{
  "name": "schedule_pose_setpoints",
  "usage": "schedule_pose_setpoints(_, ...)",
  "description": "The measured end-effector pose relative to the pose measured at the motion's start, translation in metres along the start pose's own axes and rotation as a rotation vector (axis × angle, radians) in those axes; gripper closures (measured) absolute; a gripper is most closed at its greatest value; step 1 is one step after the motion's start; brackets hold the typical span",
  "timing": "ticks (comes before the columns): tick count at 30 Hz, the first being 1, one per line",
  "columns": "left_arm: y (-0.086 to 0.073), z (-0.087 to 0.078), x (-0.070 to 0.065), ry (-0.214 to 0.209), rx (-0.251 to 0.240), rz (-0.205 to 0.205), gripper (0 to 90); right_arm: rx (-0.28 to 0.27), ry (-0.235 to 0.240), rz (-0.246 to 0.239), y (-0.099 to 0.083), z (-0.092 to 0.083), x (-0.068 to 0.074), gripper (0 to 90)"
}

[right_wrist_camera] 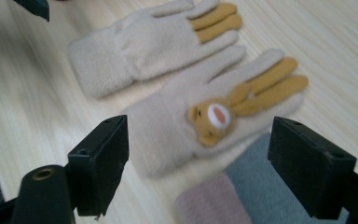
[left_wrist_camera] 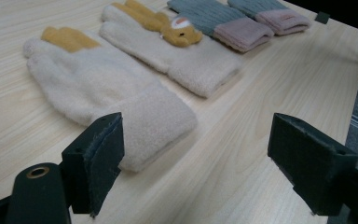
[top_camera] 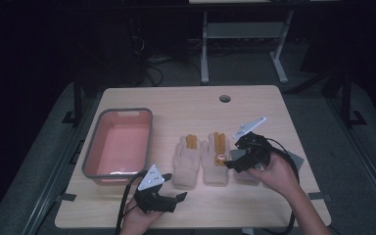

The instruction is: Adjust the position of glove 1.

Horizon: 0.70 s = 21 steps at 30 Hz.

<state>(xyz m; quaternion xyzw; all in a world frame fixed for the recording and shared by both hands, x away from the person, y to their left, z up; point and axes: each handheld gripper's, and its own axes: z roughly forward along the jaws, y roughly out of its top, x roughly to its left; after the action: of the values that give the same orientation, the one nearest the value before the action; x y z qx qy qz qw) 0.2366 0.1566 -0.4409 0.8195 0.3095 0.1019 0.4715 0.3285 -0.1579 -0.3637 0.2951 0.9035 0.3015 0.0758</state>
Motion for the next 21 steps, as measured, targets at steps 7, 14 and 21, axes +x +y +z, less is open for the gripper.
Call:
schedule_pose_setpoints(7, 0.0, 0.0, -0.001, -0.001, -0.004, -0.002, 18.5, 0.048, 0.016, -0.018, 0.011, 0.022, -0.007, 22.0)
schedule_pose_setpoints(14, 0.001, -0.001, -0.002, 0.002, -0.008, 0.005, 18.5, 0.109, 0.02, -0.04, 0.015, 0.046, -0.013, 22.6)
schedule_pose_setpoints(21, 0.001, 0.0, -0.002, 0.0, -0.007, 0.005, 18.5, 0.151, 0.034, -0.038, 0.019, 0.064, -0.016, 24.9)
